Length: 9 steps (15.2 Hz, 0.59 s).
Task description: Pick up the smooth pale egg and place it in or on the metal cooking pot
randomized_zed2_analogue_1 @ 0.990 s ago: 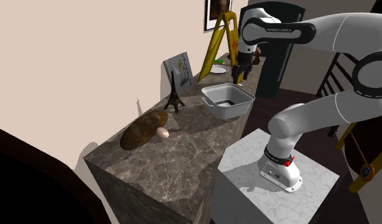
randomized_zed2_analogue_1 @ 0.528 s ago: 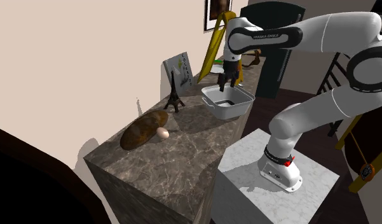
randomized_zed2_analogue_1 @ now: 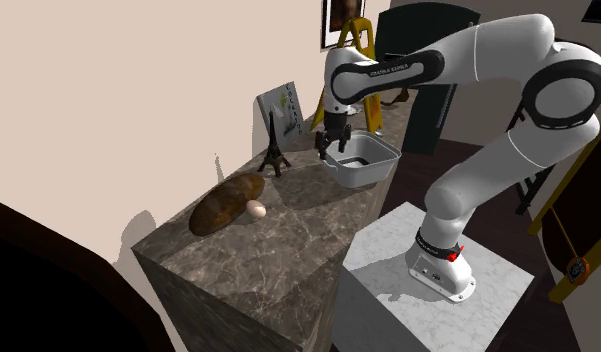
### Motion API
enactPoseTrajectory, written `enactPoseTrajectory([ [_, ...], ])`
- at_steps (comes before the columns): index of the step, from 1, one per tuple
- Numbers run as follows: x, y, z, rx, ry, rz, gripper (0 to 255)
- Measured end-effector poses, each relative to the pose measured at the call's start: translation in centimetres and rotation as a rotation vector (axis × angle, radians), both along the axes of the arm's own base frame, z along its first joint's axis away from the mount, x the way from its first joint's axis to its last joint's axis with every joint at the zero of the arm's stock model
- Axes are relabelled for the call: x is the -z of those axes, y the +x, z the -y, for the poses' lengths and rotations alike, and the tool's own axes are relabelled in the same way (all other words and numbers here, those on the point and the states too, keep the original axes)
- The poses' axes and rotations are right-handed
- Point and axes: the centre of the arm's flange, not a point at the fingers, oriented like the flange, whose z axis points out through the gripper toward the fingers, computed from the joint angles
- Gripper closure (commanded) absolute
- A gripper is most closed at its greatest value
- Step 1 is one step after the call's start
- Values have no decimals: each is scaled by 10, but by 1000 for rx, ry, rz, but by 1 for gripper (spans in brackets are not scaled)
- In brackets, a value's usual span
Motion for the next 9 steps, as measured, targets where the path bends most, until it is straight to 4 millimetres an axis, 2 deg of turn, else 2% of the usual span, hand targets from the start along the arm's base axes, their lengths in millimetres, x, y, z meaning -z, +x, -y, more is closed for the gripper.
enactPoseTrajectory([
  [9,52,32,-99,13,18,-26,0],
])
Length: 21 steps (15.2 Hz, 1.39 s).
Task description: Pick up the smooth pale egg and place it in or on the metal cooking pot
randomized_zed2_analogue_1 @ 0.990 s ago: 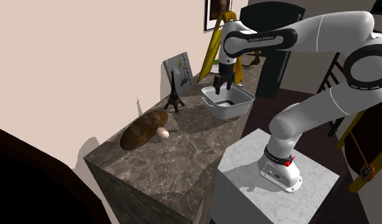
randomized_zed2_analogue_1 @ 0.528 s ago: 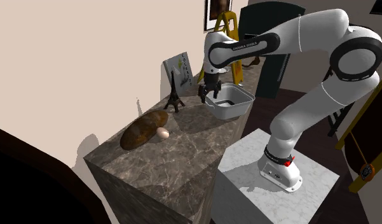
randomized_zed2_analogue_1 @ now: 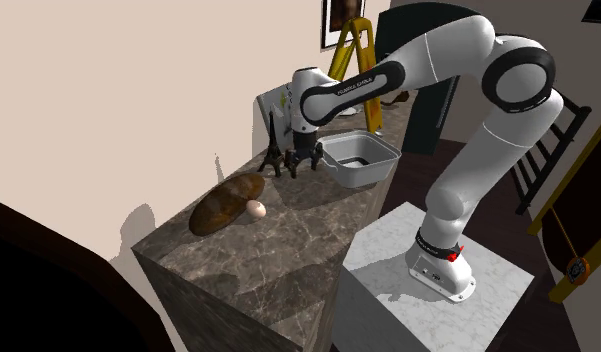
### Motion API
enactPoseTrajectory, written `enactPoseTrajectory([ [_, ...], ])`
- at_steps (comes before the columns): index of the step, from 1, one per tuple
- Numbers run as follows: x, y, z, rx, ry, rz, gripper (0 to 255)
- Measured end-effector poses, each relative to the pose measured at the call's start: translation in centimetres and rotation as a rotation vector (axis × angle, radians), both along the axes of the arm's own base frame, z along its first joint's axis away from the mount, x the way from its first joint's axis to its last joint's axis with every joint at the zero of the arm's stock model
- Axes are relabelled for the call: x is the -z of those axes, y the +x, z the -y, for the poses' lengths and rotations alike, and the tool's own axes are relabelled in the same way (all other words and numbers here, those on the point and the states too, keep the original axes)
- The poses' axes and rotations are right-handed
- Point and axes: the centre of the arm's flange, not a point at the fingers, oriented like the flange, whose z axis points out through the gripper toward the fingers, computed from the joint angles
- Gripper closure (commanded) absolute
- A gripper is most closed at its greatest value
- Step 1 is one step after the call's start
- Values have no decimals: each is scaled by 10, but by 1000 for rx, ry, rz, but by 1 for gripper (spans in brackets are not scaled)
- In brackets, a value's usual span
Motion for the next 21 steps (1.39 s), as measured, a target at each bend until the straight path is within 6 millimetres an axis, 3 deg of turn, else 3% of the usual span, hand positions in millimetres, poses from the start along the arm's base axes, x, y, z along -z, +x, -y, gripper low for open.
enactPoseTrajectory([
  [14,71,52,-159,19,30,-41,0],
  [21,104,52,-169,22,31,-42,0],
])
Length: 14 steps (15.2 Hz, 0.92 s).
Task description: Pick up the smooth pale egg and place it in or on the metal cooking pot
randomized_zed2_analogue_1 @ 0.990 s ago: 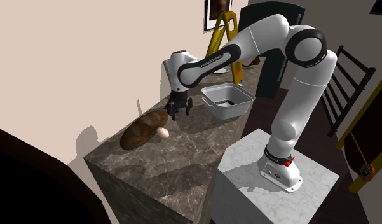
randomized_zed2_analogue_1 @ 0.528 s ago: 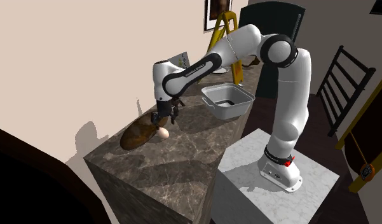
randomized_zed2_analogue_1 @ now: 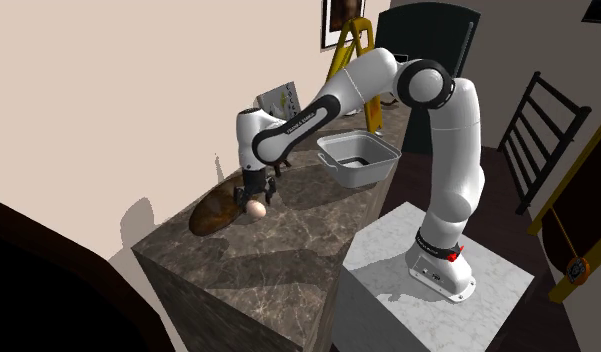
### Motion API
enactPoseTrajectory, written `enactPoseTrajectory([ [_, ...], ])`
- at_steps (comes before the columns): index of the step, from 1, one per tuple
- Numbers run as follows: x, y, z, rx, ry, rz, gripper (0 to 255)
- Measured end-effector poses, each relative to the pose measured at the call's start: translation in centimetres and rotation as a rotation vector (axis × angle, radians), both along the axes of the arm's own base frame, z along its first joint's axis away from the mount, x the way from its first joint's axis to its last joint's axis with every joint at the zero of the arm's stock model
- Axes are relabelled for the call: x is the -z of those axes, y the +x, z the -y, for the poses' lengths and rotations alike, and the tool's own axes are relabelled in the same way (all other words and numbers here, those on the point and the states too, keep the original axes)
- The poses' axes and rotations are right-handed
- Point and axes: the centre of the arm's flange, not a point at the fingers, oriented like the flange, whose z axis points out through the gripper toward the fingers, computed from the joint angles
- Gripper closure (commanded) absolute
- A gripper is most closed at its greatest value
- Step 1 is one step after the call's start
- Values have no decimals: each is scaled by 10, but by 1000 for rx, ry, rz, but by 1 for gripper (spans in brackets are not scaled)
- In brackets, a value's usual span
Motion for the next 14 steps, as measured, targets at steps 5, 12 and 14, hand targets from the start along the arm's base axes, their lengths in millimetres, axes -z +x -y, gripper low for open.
enactPoseTrajectory([
  [5,8,-1,-1,0,0,0,0],
  [12,8,-1,-1,0,0,0,255],
  [14,8,-1,-1,0,0,0,255],
])
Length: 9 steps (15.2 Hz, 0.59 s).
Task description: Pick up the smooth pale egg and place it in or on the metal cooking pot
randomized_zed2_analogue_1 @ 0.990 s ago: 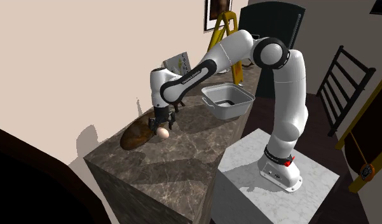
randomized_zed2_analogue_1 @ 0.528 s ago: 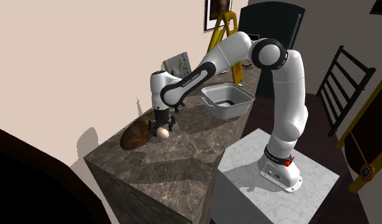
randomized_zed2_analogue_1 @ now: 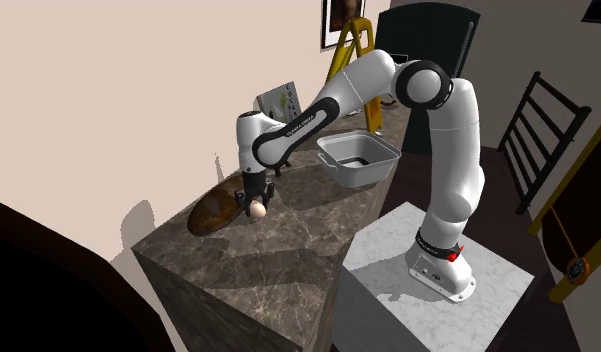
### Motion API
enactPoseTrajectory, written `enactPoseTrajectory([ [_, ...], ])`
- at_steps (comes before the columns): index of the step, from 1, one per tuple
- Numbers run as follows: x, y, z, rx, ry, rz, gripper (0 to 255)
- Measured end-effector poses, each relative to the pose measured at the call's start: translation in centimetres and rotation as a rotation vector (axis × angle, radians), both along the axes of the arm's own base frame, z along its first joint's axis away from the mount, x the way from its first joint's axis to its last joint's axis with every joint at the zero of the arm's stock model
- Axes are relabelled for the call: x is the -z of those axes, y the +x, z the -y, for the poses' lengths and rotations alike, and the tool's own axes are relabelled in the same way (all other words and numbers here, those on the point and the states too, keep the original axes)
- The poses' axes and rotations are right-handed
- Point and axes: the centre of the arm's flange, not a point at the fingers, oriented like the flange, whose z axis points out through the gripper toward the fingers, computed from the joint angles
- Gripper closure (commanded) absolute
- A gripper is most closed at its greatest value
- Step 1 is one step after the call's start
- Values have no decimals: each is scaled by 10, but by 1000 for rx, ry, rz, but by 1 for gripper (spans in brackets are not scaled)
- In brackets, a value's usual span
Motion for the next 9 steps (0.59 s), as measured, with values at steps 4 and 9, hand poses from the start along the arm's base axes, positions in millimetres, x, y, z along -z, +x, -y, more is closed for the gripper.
enactPoseTrajectory([
  [4,0,0,0,0,0,0,255],
  [9,-20,1,-1,0,0,0,255],
])
